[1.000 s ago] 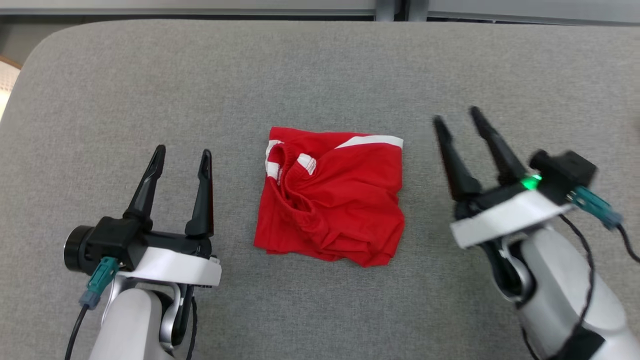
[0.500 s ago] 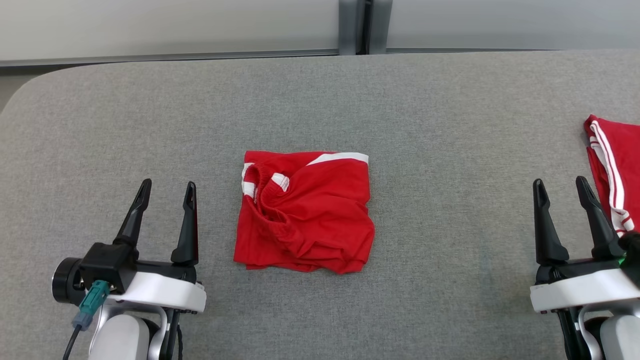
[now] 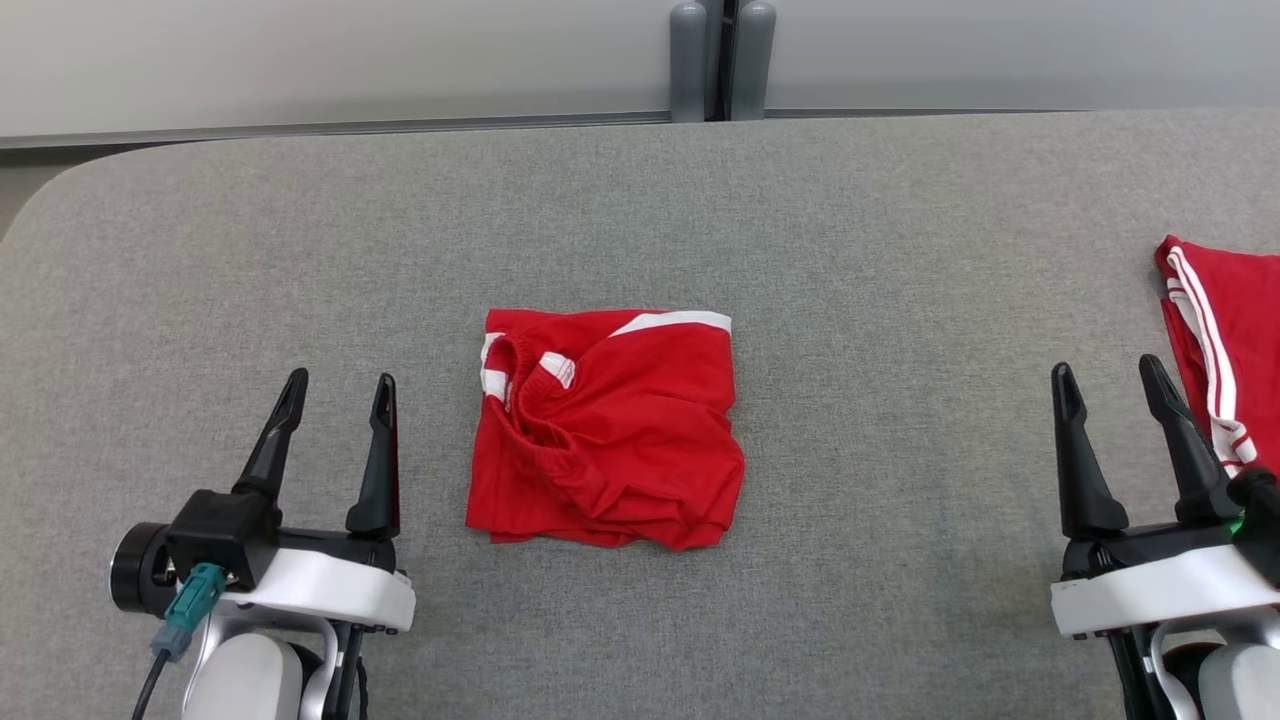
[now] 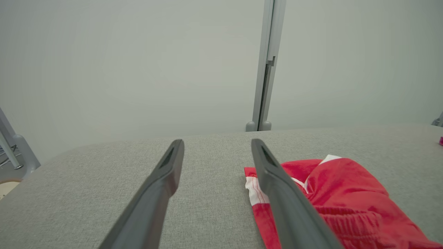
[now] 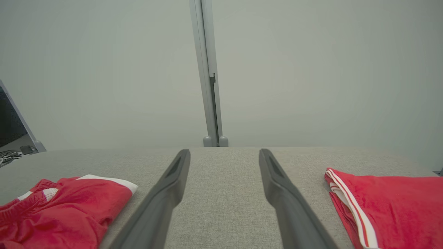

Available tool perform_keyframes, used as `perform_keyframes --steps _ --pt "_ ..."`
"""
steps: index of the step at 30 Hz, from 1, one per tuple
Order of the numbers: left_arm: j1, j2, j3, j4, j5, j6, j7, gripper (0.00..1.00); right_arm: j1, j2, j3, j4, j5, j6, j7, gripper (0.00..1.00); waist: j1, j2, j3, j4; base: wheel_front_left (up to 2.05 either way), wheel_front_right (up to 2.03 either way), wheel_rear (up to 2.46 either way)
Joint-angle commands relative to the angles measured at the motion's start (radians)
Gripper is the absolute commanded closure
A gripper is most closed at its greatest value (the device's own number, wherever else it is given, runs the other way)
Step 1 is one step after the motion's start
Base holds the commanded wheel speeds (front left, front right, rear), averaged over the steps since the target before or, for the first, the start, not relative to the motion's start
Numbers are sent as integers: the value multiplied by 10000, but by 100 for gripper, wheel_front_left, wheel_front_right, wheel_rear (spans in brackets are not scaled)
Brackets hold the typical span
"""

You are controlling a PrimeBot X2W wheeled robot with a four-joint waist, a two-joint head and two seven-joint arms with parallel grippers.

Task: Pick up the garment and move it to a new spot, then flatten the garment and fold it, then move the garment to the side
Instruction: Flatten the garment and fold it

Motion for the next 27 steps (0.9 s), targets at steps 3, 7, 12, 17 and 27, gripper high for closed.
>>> perform_keyframes --steps 3,7,12,17,27 --pt "-141 48 -26 17 -24 43 -14 0 60 5 88 -49 -78 -1 92 0 0 0 32 36 0 0 0" --pt "-287 51 -69 -11 -20 38 -13 0 -354 49 474 219 -76 -1 297 0 0 0 172 105 0 0 0" --pt "-636 -25 -227 -85 -46 -31 -13 0 -1687 445 2190 1461 247 -1 386 100 0 0 614 399 0 0 0" --pt "-974 -147 -434 -40 -95 -83 -13 0 -3116 770 4205 2974 712 -1 222 100 0 0 957 778 0 0 0" --pt "-1359 -289 -750 22 -271 -116 -13 0 -4865 873 6836 5102 1860 -3 93 100 0 0 1232 1367 0 0 0"
